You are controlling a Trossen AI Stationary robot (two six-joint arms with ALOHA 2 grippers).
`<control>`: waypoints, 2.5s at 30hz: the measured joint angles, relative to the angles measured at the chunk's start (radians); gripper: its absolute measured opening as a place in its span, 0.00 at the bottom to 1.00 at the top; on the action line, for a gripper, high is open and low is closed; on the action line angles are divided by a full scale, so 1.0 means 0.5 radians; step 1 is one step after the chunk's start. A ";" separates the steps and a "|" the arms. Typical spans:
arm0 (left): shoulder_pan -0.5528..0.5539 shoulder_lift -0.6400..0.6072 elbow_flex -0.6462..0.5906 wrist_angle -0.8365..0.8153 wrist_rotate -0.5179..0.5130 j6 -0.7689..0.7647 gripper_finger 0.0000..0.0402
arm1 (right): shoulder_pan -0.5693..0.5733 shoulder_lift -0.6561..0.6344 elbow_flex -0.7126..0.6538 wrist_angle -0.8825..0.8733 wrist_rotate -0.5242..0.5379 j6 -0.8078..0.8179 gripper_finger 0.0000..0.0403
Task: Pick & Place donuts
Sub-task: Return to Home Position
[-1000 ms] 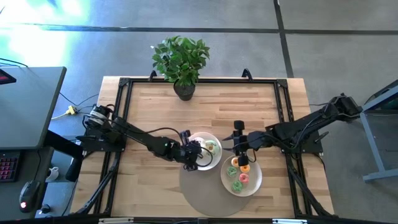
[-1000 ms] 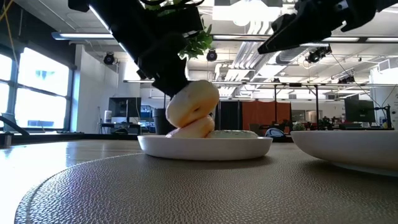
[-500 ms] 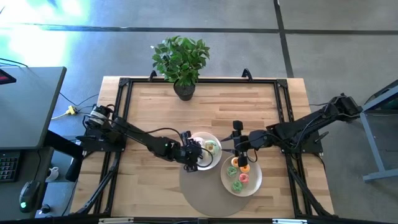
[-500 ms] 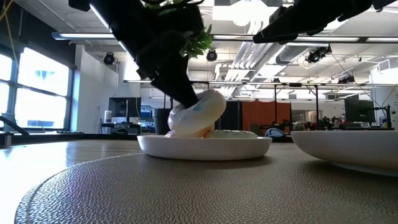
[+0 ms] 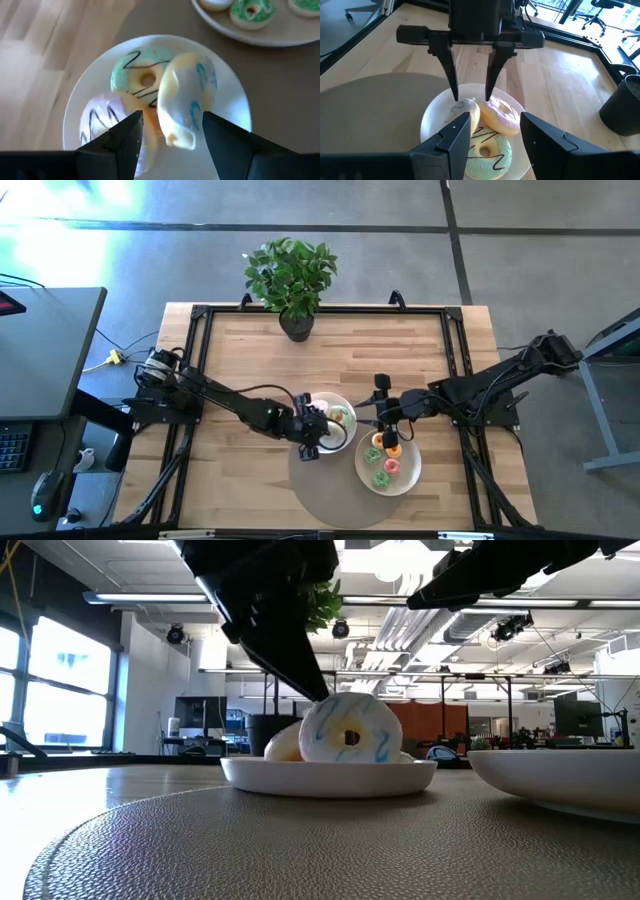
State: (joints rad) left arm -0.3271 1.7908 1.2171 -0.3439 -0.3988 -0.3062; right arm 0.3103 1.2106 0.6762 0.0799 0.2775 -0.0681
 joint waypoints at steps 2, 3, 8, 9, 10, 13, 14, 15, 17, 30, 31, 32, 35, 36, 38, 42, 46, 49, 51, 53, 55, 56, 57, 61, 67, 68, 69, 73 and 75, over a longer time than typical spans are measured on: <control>0.000 0.000 0.000 -0.030 -0.031 -0.026 0.50 | 0.000 0.000 0.000 -0.001 0.000 0.000 0.42; 0.000 0.000 0.000 -0.034 -0.057 -0.026 0.50 | 0.000 0.000 0.000 -0.001 0.000 0.000 0.42; 0.000 -0.001 0.006 -0.026 -0.173 -0.028 0.50 | 0.000 0.000 0.000 -0.001 -0.001 0.001 0.42; 0.000 -0.001 0.027 -0.055 -0.176 -0.036 0.50 | 0.000 0.000 0.000 -0.001 -0.001 0.001 0.42; 0.000 -0.001 0.058 -0.085 -0.175 -0.052 0.50 | 0.000 0.000 0.000 -0.001 -0.001 0.001 0.42; 0.000 -0.002 0.231 -0.283 -0.179 -0.165 0.50 | 0.001 -0.008 0.003 -0.010 -0.002 0.006 0.42; 0.000 -0.002 0.310 -0.395 -0.179 -0.184 0.50 | 0.007 -0.021 0.012 -0.023 -0.015 0.018 0.42; 0.000 -0.002 0.397 -0.533 -0.169 -0.166 0.50 | 0.011 -0.046 0.029 -0.030 -0.035 0.029 0.42; 0.000 -0.003 0.563 -0.789 -0.189 -0.158 0.50 | 0.032 -0.120 0.084 -0.044 -0.068 0.032 0.42; -0.029 -0.255 1.262 -2.182 -0.671 -0.656 0.50 | 0.179 -1.010 0.260 -0.832 0.134 0.002 0.42; -0.027 -0.297 1.264 -2.215 -0.682 -0.666 0.50 | 0.179 -1.077 0.260 -0.850 0.118 0.010 0.42; -0.027 -0.354 1.250 -2.291 -0.700 -0.679 0.50 | 0.179 -1.134 0.260 -0.848 0.102 0.028 0.42; -0.027 -0.511 1.234 -2.444 -0.806 -0.700 0.50 | 0.179 -1.275 0.260 -0.841 0.039 0.081 0.42; -0.027 -0.570 1.214 -2.459 -0.833 -0.655 0.50 | 0.179 -1.313 0.260 -0.838 0.008 0.093 0.42; -0.027 -0.687 1.148 -2.376 -0.780 -0.563 0.50 | 0.179 -1.375 0.259 -0.836 -0.022 0.089 0.42; -0.027 -0.835 1.073 -2.414 -0.747 -0.554 0.50 | 0.179 -1.483 0.259 -0.844 -0.024 0.104 0.42; 0.002 -0.995 0.944 -2.442 -0.851 -0.838 0.50 | 0.179 -1.541 0.253 -1.038 -0.096 0.108 0.42; 0.000 -1.194 0.774 -2.421 -0.843 -0.998 0.50 | 0.179 -1.562 0.209 -1.090 -0.093 0.174 0.42; -0.001 -1.342 0.626 -2.410 -0.805 -1.119 0.50 | 0.179 -1.566 0.151 -1.049 -0.090 0.188 0.42; -0.001 -1.514 0.447 -2.382 -0.768 -1.229 0.50 | 0.179 -1.564 0.110 -1.037 -0.091 0.193 0.42; -0.001 -1.712 0.238 -2.294 -0.758 -1.300 0.50 | 0.179 -1.568 0.080 -1.035 -0.088 0.236 0.42; -0.001 -1.814 0.122 -2.223 -0.752 -1.317 0.50 | 0.179 -1.573 0.064 -1.024 -0.081 0.259 0.42; -0.001 -1.920 -0.001 -2.140 -0.739 -1.318 0.50 | 0.179 -1.576 0.040 -0.994 -0.079 0.279 0.42; -0.001 -2.328 -0.531 -1.673 -0.723 -1.176 0.50 | 0.179 -1.605 -0.078 -0.837 -0.097 0.268 0.42; -0.001 -2.893 -1.252 -0.855 -0.538 -0.702 0.50 | 0.179 -1.723 -0.312 -0.587 -0.108 0.278 0.42; -0.001 -2.977 -1.349 -0.744 -0.513 -0.658 0.50 | 0.179 -1.752 -0.357 -0.532 -0.121 0.279 0.42; -0.001 -3.062 -1.431 -0.662 -0.486 -0.616 0.50 | 0.179 -1.781 -0.404 -0.474 -0.137 0.279 0.42; -0.001 -3.418 -1.633 -0.574 -0.491 -0.523 0.50 | 0.179 -1.923 -0.552 -0.359 -0.219 0.281 0.42; 0.000 -3.587 -1.690 -0.569 -0.505 -0.486 0.50 | 0.179 -2.018 -0.596 -0.351 -0.242 0.285 0.42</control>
State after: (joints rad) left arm -0.3271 -0.0028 0.3719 -0.6284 -0.6515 -0.5493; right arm 0.3996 0.2015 0.3781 -0.0955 0.1566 0.0744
